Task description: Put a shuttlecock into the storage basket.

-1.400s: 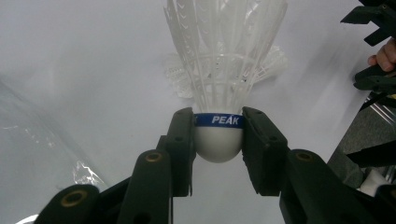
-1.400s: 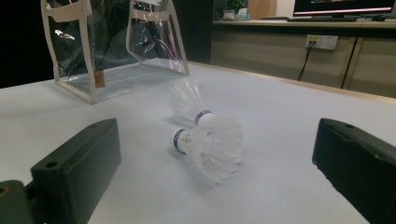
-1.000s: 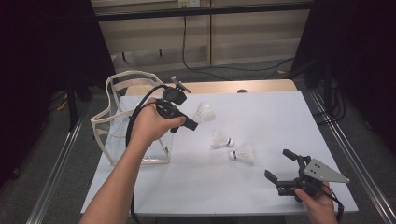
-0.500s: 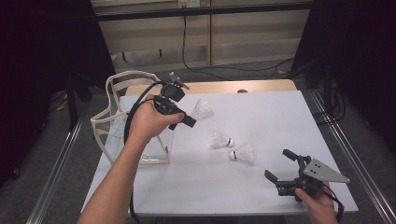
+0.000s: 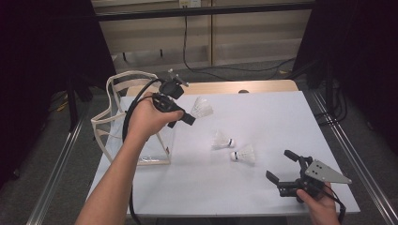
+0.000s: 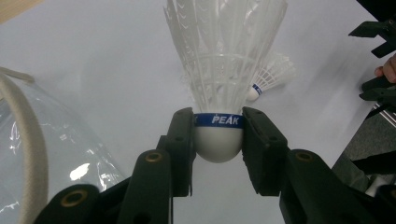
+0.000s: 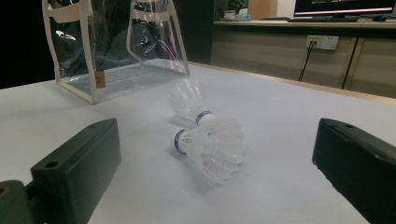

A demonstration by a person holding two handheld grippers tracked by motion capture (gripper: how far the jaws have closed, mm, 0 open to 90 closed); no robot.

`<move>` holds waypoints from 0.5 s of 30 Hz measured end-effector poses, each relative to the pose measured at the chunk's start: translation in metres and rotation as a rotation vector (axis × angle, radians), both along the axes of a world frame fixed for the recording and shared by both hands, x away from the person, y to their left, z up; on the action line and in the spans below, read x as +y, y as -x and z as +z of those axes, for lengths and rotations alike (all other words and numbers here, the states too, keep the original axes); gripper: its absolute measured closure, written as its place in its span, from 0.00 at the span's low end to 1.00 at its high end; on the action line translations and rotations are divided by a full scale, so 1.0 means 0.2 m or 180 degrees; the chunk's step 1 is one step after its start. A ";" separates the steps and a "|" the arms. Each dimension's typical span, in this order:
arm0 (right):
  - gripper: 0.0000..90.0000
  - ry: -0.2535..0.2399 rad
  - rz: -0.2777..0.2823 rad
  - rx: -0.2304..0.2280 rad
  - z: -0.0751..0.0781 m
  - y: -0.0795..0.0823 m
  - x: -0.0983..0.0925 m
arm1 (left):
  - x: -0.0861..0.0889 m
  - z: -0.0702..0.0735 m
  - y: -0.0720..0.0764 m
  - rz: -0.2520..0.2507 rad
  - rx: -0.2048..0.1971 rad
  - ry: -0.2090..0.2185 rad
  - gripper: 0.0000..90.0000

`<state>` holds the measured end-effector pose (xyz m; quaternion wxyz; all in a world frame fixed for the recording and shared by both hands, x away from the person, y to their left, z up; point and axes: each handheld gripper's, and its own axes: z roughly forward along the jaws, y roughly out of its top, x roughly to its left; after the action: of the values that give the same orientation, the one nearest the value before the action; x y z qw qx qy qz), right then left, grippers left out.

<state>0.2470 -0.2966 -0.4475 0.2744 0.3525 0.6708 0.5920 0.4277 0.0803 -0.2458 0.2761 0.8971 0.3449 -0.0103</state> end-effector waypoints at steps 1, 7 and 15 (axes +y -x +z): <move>0.01 0.0001 0.0000 0.0000 0.00 0.00 0.00 | 0.00 0.00 0.00 0.0008 -0.0002 0.0007 0.73; 0.01 0.0003 0.0002 -0.0005 0.00 0.00 0.00 | 0.00 0.01 -0.01 0.0017 -0.0022 -0.0005 0.73; 0.01 -0.0001 0.0006 -0.0007 0.00 0.00 0.00 | 0.00 0.03 -0.01 0.0038 -0.0041 -0.0006 0.73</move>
<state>0.2471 -0.2967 -0.4475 0.2744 0.3513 0.6708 0.5927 0.4302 0.0805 -0.2405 0.2774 0.8953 0.3484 -0.0026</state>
